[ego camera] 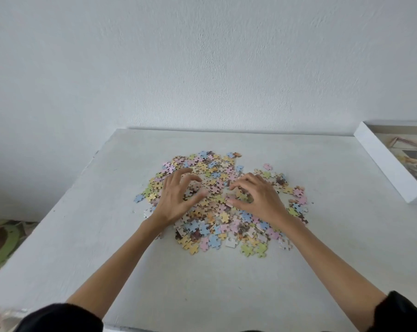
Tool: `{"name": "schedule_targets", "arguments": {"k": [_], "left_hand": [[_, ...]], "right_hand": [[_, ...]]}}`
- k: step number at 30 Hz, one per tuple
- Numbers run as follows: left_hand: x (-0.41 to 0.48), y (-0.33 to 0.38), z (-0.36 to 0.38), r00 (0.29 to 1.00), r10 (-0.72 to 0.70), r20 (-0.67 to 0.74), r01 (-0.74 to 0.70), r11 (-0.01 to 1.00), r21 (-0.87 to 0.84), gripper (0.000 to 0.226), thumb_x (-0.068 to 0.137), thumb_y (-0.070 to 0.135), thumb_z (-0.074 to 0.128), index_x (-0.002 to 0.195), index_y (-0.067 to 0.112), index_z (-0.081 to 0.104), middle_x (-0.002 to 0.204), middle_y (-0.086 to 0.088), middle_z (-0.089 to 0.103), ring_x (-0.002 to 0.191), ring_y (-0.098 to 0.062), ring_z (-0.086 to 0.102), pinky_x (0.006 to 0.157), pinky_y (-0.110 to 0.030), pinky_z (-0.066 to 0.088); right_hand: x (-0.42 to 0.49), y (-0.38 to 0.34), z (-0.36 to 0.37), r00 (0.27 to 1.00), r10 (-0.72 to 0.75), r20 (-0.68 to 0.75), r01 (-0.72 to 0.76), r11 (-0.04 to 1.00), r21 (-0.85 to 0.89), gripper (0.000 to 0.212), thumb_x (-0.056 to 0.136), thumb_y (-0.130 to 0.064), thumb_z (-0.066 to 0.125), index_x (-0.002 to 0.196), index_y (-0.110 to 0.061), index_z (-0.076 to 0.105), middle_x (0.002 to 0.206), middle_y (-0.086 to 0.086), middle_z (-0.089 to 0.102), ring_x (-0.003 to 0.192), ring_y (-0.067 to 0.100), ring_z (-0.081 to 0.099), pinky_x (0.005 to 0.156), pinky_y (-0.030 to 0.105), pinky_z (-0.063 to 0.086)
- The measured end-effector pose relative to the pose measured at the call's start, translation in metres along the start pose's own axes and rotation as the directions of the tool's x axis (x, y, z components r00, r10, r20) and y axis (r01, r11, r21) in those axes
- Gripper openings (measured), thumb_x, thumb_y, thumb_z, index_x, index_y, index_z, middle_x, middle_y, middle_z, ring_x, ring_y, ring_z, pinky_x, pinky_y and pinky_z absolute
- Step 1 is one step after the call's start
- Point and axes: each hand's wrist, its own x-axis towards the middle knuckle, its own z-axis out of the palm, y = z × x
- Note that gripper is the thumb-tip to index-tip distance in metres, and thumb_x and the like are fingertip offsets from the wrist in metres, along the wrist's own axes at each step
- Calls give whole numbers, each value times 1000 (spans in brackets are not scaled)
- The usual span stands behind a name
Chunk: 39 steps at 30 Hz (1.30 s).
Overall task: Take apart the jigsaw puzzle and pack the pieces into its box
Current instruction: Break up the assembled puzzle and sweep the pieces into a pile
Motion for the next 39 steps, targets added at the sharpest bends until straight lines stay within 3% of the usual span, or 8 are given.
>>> {"name": "schedule_targets", "arguments": {"k": [3, 6, 13, 22, 28, 31, 35, 39], "left_hand": [[4, -13, -12, 979, -108, -175, 103, 994, -38, 71, 78, 76, 22, 114, 23, 54, 134, -2, 44, 121, -9, 36, 102, -34, 24], [7, -35, -22, 953, -260, -157, 275, 958, 83, 81, 75, 79, 16, 125, 24, 49, 140, -7, 40, 129, -20, 35, 111, -46, 17], [6, -37, -7, 984, -178, 13, 175, 977, 120, 84, 77, 80, 11, 132, 24, 39, 140, -3, 37, 128, -18, 35, 108, -37, 22], [21, -28, -18, 964, -261, -43, 254, 959, -121, 99, 67, 89, 15, 134, 20, 40, 143, -9, 35, 121, -23, 45, 101, -46, 38], [45, -47, -17, 924, -374, 85, 375, 927, 6, 118, 57, 92, -3, 145, 18, 25, 154, -8, 21, 142, -22, 16, 115, -47, 5], [48, -39, -7, 950, -233, 206, 232, 972, 28, 110, 63, 88, -1, 146, 18, 20, 155, -6, 17, 143, -20, 14, 116, -45, 8], [62, -40, -11, 965, -190, 181, 221, 960, -170, 92, 77, 80, 13, 143, 19, 26, 150, -8, 26, 133, -23, 32, 105, -39, 27], [92, -40, -6, 968, -170, 186, 204, 963, -177, 58, 97, 49, 24, 142, 14, 32, 148, -11, 33, 135, -25, 32, 107, -37, 25]], "right_hand": [[-3, 14, -13, 988, 84, -126, -67, 989, 132, 58, 76, -64, 41, 104, -20, 65, 103, -1, 59, 99, 14, 50, 83, 28, 35], [-6, 37, -26, 953, 213, -215, -203, 977, 68, 59, 77, -64, 37, 110, -23, 63, 114, 1, 58, 109, 20, 49, 88, 34, 36], [-10, 42, -20, 955, 290, 64, -291, 957, 13, 102, 61, -90, 2, 137, -31, 36, 148, 1, 31, 138, 21, 23, 110, 43, 20], [10, 22, -24, 971, 238, -22, -229, 953, 201, 69, 79, -66, 32, 133, -25, 44, 144, 1, 38, 133, 16, 32, 104, 31, 20], [37, 45, -17, 917, 328, 228, -341, 940, 19, 64, 91, -56, 28, 146, -25, 18, 156, 1, 8, 144, 19, 5, 115, 40, 7], [39, 38, -8, 925, 248, 288, -251, 968, -27, 75, 84, -64, 22, 145, -23, 18, 155, -1, 12, 143, 19, 8, 114, 38, 9], [52, 34, -15, 969, 241, 52, -246, 950, 191, 44, 92, -37, 48, 134, -22, 43, 138, 4, 44, 126, 20, 43, 101, 37, 37], [86, 38, -19, 957, 246, 151, -260, 962, 83, 42, 94, -29, 46, 134, -17, 42, 142, 6, 39, 131, 21, 35, 104, 35, 29]]}}
